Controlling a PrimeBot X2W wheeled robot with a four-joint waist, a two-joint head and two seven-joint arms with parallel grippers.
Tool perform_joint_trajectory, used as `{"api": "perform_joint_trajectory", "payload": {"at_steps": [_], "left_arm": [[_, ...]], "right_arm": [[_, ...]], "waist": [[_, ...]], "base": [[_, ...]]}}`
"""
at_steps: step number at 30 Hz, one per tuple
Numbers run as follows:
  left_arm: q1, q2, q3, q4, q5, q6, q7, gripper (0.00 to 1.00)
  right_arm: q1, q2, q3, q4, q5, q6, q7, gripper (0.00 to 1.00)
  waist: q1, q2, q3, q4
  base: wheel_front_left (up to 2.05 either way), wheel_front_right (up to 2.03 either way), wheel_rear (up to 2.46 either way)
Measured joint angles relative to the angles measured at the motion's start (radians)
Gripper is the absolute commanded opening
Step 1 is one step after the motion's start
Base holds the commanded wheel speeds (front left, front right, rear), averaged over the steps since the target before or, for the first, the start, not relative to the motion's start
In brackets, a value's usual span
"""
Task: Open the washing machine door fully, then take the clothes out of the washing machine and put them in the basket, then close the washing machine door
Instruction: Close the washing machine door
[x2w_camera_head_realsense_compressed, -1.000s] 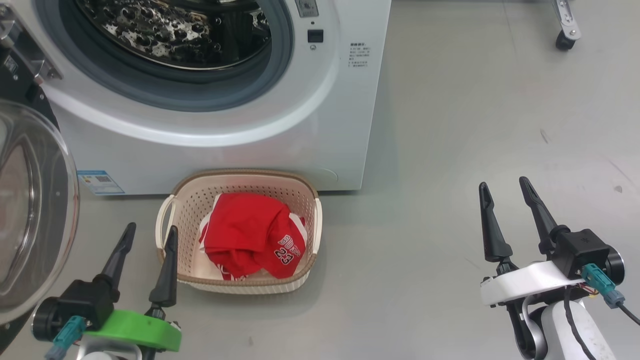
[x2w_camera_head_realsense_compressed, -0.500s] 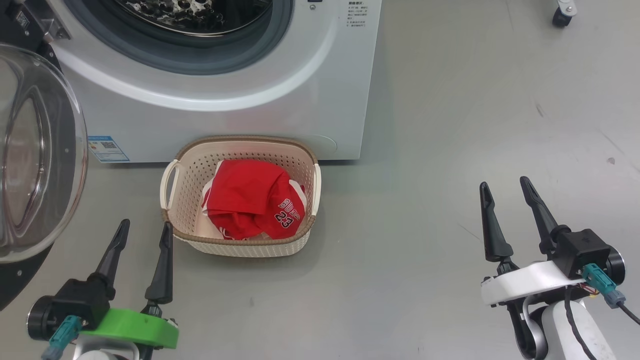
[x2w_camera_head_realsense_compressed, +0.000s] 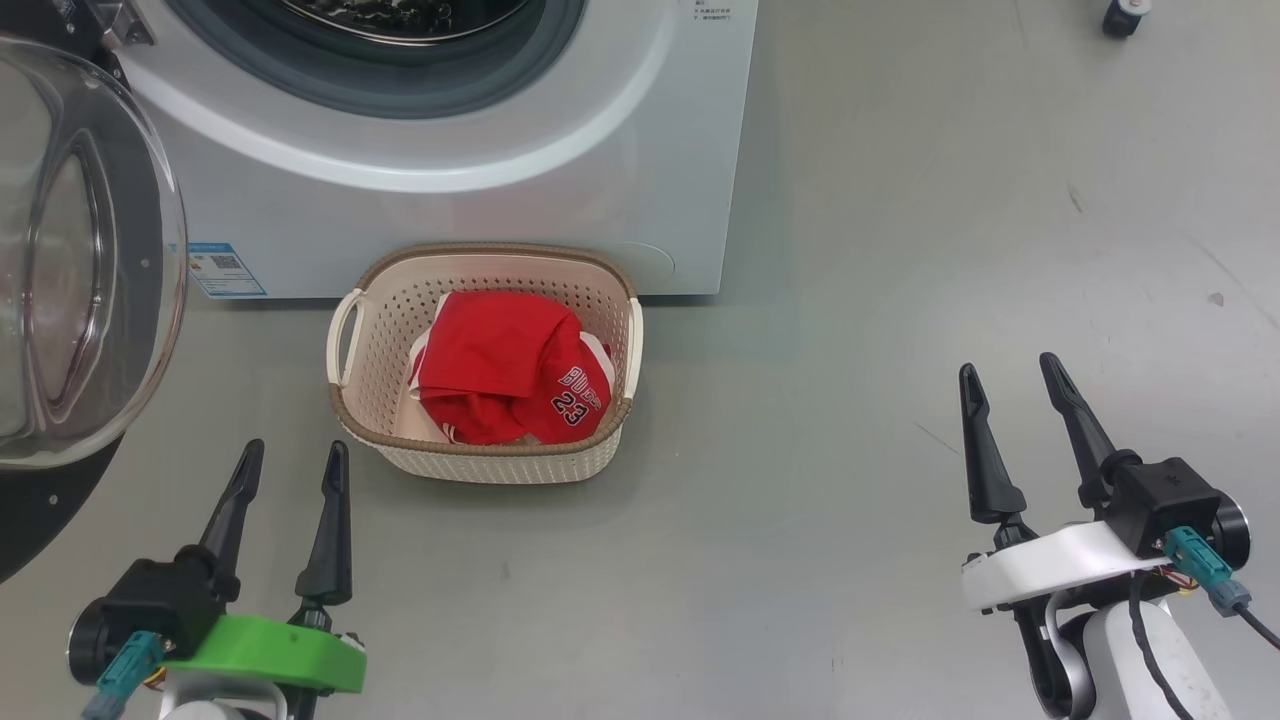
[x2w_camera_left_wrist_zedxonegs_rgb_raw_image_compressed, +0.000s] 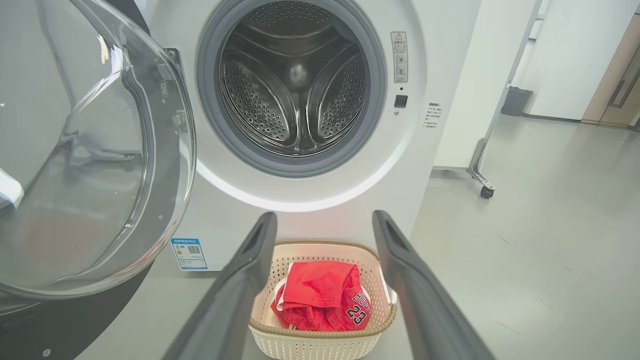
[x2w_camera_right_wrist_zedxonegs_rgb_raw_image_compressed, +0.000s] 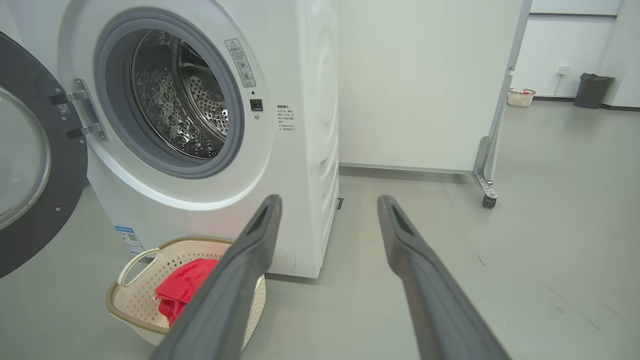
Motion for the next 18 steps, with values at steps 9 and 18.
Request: {"api": "perform_joint_trajectory", "payload": {"at_steps": [9,18], "left_arm": [[0.000,0.002,0.008,-0.011,0.018,0.000,0.000,1.00],[0.000,0.002,0.008,-0.011,0.027,0.000,0.000,1.00]], "right_arm": [[0.000,0.000,0.000,0.001,0.000,0.000,0.000,1.00],[0.000,0.000,0.002,0.002,0.000,0.000,0.000,1.00]], "waist": [[0.0000,0.0000,-0.003,0.000],[0.0000,0.0000,-0.006,0.001]], "base": [[-0.10,0.10,0.00],[0.00,0.00,0.00]]}}
